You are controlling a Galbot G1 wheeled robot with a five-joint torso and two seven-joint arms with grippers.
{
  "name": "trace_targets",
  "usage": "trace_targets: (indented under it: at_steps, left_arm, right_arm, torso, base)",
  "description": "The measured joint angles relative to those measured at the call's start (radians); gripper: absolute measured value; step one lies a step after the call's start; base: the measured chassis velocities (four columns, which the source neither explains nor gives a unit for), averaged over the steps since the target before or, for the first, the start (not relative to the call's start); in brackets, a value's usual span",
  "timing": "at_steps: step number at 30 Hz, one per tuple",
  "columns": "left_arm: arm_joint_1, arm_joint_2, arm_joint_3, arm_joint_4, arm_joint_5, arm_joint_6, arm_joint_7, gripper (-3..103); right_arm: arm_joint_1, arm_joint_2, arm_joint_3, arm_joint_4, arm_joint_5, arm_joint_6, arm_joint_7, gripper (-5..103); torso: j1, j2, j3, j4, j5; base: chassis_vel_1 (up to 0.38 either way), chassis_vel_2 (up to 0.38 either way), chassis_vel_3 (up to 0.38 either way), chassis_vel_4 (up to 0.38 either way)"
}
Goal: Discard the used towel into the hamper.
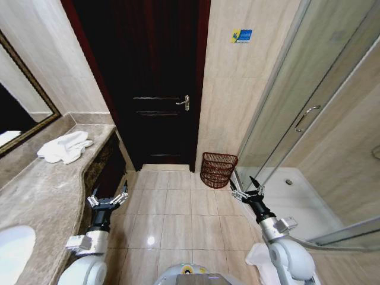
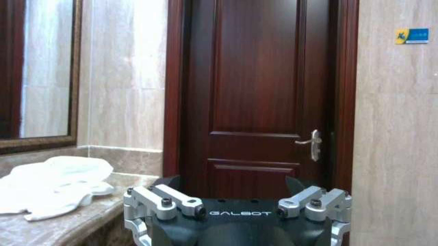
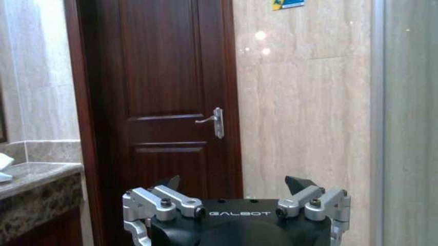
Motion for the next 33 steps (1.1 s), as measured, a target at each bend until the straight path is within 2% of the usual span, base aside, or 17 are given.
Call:
trace_targets:
  at_steps: [24, 33]
  left_arm:
    - [0.006, 0.001, 0.0, -0.005, 0.02, -0.012, 0.001, 100]
    - [0.02, -0.001, -0.003, 0.017, 0.021, -0.033, 0.001, 100]
  right_arm:
    - [0.024, -0.022, -0.004, -0.014, 0.001, -0.012, -0.002, 100]
    - [0.022, -0.027, -0.005, -0.022, 0.001, -0.009, -0.006, 100]
  torso:
    - [0.0, 0.0, 0.0, 0.0001, 0.0001]
    - [0.0, 0.0, 0.0, 0.0, 0.0001]
  base:
    - [0.066, 0.077, 0.07, 0.075]
    - [0.077, 0.073, 0.087, 0.081]
